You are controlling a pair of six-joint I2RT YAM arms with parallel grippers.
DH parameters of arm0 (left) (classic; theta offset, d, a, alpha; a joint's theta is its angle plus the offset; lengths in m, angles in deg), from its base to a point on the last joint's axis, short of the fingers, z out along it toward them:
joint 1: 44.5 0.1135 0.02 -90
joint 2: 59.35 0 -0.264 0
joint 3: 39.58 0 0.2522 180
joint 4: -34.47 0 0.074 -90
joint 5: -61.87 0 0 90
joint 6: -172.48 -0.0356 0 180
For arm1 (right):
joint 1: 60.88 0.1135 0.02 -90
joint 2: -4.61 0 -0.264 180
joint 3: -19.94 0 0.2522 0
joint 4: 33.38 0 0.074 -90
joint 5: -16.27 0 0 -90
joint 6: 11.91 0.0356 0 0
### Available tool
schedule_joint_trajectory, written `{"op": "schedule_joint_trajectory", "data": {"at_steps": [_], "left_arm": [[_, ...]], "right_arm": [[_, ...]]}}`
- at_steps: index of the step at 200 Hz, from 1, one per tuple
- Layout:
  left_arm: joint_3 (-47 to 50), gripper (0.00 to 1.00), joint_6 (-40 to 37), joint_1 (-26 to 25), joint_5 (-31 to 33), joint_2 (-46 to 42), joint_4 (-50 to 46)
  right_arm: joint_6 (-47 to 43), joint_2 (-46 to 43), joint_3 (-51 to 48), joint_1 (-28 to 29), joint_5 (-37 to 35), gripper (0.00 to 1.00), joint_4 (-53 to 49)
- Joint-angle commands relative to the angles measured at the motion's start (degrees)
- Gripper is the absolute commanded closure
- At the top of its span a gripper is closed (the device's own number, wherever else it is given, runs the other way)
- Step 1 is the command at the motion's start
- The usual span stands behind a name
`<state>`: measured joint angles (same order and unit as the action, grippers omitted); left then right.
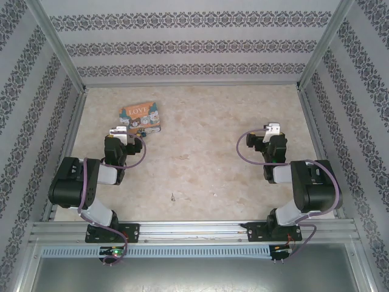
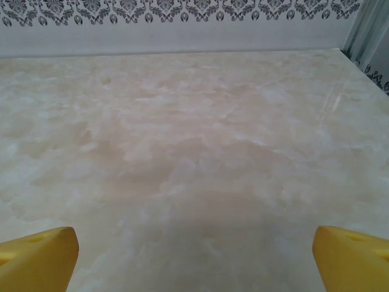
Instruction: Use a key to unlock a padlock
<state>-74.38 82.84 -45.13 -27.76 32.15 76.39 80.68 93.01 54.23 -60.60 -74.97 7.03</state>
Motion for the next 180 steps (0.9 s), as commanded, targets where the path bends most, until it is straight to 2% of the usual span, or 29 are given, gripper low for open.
{"op": "schedule_joint_trajectory", "data": {"at_steps": [1,180], "left_arm": [[-1.1,0.01,-0.6,0.5,-0.7,-0.1,-1.0],[-1.1,0.01,-0.3,0.5,-0.1,-0.1,-0.9]], "right_arm": [[-0.7,-0.7,1.0,0.6,-1.0,0.01,0.1],[-0.5,-0.6,1.1,0.5,-1.0,0.02,0.1]]}}
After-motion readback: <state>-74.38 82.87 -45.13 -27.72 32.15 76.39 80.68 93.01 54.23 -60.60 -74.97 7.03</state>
